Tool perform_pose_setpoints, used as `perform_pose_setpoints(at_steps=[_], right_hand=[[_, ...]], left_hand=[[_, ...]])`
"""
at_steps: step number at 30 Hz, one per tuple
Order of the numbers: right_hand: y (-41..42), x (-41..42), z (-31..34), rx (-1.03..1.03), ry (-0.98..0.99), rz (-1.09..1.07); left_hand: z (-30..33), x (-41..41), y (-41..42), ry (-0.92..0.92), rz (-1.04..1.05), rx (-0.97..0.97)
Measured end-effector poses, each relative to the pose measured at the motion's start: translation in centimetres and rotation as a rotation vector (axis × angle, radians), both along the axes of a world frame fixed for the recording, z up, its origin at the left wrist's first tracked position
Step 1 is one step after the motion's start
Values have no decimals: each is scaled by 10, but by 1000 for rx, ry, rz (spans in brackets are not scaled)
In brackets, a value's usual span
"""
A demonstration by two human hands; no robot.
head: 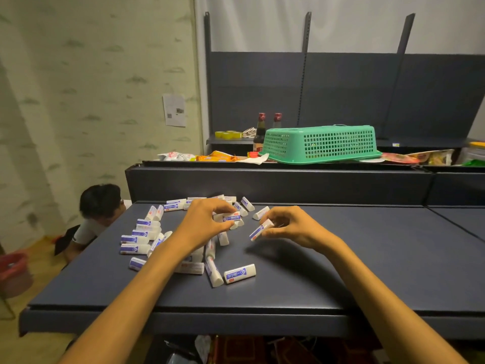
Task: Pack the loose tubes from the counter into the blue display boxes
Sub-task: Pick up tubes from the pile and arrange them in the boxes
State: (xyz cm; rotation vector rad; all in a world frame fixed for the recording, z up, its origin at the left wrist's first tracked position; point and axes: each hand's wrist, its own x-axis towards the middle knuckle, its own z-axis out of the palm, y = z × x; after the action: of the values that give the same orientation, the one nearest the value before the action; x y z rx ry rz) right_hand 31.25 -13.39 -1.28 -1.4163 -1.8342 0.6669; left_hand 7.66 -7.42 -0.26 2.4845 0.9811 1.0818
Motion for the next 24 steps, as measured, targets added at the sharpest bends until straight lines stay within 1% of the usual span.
perform_pose_setpoints(at_steps=[5, 11, 14, 16, 24], right_hand=[[0, 5, 1, -11, 75, 6], [0, 4, 3, 4, 189, -40], [0, 3, 2, 32, 250, -139], [2, 2, 1, 47, 254, -188], [-5, -16, -2, 74, 187, -151]], left_hand=[[0, 5, 2, 1, -10, -7], [2, 7, 4, 4, -17, -10], [2, 6, 5, -4, -26, -3], [1, 2, 5, -18, -39, 6], [-3, -16, 6, -22, -75, 26]])
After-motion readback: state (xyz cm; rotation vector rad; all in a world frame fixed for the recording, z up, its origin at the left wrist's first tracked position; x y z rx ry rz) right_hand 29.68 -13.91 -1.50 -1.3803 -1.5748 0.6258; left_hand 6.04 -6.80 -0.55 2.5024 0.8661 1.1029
